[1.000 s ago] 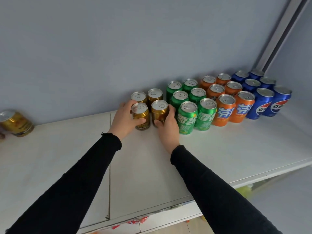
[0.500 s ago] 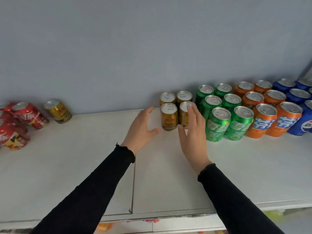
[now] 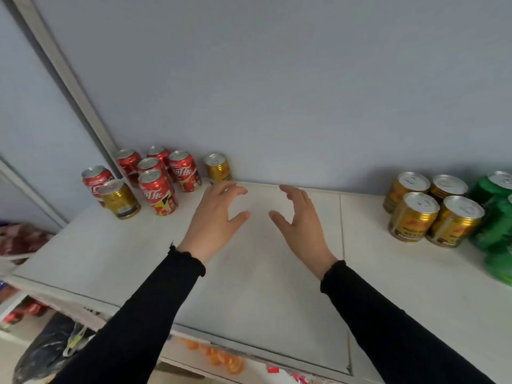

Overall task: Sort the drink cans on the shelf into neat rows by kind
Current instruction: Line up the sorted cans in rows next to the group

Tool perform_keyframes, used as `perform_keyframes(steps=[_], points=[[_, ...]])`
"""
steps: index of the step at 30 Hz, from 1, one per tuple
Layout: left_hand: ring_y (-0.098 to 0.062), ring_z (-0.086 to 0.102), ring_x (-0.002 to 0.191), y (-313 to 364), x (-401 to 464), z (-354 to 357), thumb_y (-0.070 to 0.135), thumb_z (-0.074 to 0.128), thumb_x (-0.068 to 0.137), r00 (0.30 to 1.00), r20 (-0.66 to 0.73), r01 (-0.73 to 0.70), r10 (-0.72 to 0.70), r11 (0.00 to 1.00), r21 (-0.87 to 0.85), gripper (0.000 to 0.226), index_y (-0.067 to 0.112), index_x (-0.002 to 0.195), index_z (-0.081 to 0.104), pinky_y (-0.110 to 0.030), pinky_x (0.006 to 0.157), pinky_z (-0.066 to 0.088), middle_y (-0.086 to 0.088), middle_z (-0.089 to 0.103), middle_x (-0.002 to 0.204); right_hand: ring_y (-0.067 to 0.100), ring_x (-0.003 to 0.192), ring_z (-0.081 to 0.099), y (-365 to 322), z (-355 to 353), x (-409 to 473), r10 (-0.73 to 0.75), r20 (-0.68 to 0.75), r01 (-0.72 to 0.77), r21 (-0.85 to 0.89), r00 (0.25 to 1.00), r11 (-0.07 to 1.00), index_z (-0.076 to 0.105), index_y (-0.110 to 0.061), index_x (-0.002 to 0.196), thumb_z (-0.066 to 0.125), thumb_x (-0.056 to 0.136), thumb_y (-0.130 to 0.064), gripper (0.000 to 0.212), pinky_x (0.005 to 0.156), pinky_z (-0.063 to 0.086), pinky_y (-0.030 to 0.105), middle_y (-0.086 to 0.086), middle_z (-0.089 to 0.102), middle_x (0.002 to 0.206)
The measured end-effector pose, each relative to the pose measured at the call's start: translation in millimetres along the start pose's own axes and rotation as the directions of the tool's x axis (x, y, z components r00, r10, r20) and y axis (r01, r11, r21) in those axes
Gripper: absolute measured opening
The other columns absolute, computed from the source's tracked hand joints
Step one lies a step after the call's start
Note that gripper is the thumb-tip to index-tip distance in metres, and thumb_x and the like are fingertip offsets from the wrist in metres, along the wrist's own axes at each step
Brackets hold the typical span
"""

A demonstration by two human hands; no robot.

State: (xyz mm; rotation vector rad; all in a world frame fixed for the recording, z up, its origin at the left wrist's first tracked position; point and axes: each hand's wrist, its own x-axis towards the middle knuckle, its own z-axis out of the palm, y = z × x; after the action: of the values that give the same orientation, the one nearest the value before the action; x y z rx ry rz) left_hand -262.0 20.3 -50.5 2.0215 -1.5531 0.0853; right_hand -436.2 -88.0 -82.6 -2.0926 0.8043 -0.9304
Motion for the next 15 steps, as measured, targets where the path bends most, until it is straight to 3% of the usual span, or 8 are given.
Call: perform_keyframes(steps=[5,10,15], points=[[-0.015,0.04,0.13,-88,-4,-72,0.032,0.07,0.089,0.997,-0.073,-0.001,0.006,0.998,0.068,0.043,0.025,0.13,0.059,-0.029,0.108,0.032,0.006,0.05,0.139,0.015,0.129,0.047,-30,108,70,0.176,0.069,-0.184,0.131,0.982,0.974,0.039,-0.019,0.147,0.071,0.091,-0.024,0.065,0.105,0.04,0.028,-0.002,0.046,0.145],[-0.014,0.042,0.128,-174,-9,-123,0.034,0.073,0.087,0.988,-0.149,0.04,-0.034,0.998,0.04,0.049,0.025,0.132,0.055,-0.028,0.106,0.033,0.008,0.052,0.136,0.021,0.124,0.051,-37,174,127,0.339,0.015,-0.337,0.154,0.941,0.929,0.034,-0.013,0.145,0.075,0.085,-0.013,0.073,0.098,0.045,0.029,0.008,0.046,0.142],[-0.019,0.037,0.125,-244,-21,-136,0.034,0.083,0.076,0.967,-0.166,0.195,-0.196,0.981,-0.023,0.074,0.026,0.139,0.045,-0.038,0.106,0.039,0.002,0.046,0.137,0.031,0.123,0.053,-29,199,148,0.443,-0.124,-0.43,0.115,0.888,0.895,0.039,-0.016,0.139,0.084,0.076,-0.021,0.078,0.103,0.048,0.05,0.009,0.056,0.133]])
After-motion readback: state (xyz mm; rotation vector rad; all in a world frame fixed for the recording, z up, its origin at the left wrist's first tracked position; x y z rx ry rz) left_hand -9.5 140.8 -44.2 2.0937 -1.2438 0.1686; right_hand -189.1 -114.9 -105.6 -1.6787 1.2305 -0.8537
